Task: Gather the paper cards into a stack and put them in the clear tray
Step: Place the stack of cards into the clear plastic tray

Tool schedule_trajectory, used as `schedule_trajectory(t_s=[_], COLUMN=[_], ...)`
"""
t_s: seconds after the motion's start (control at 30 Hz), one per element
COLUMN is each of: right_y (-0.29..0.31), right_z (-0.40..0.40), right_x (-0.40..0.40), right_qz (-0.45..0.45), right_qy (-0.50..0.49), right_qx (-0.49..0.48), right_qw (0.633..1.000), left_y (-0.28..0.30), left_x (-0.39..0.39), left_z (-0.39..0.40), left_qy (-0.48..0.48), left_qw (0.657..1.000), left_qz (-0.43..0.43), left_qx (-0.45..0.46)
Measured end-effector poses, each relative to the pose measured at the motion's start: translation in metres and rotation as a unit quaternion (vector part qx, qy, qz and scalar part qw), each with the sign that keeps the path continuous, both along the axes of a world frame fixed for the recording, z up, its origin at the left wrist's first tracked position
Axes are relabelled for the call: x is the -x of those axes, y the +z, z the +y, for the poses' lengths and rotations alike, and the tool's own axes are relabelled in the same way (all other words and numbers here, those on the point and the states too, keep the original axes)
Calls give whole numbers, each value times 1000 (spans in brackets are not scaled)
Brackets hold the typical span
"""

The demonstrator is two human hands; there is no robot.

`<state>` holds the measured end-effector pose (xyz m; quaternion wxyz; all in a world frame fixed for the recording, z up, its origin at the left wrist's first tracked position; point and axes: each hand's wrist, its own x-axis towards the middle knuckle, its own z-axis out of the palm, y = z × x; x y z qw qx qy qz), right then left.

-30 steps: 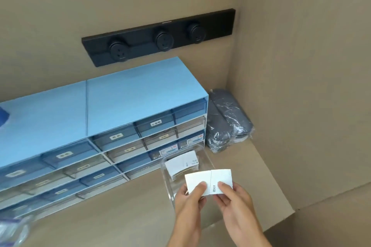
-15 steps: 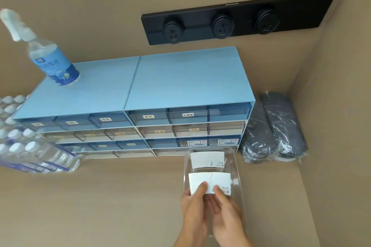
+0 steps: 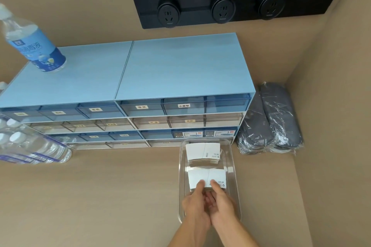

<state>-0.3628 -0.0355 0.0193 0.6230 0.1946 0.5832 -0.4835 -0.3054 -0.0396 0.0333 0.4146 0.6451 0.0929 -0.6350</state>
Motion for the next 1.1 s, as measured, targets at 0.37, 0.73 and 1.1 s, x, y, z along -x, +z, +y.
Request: schedule_trajectory(t_s=[0.37,0.73,1.1], right_y=[-13,-22,-24], right_z=[-11,-27,-37], right_x=[-4,-1,-4], right_qz=[31,105,149], right_qy=[19,87,128], right_qx=[-28,-52,-68], right_qw=[999,989,978], left_y=[-13,-23,-33], left_x=[-3,0,2], left_z=[-13,-22,-32], left_qy=[-6,-23,-39], left_qw=[1000,998,996], left_qz=[-14,-47,-79], left_qx=[-25,-28,-22])
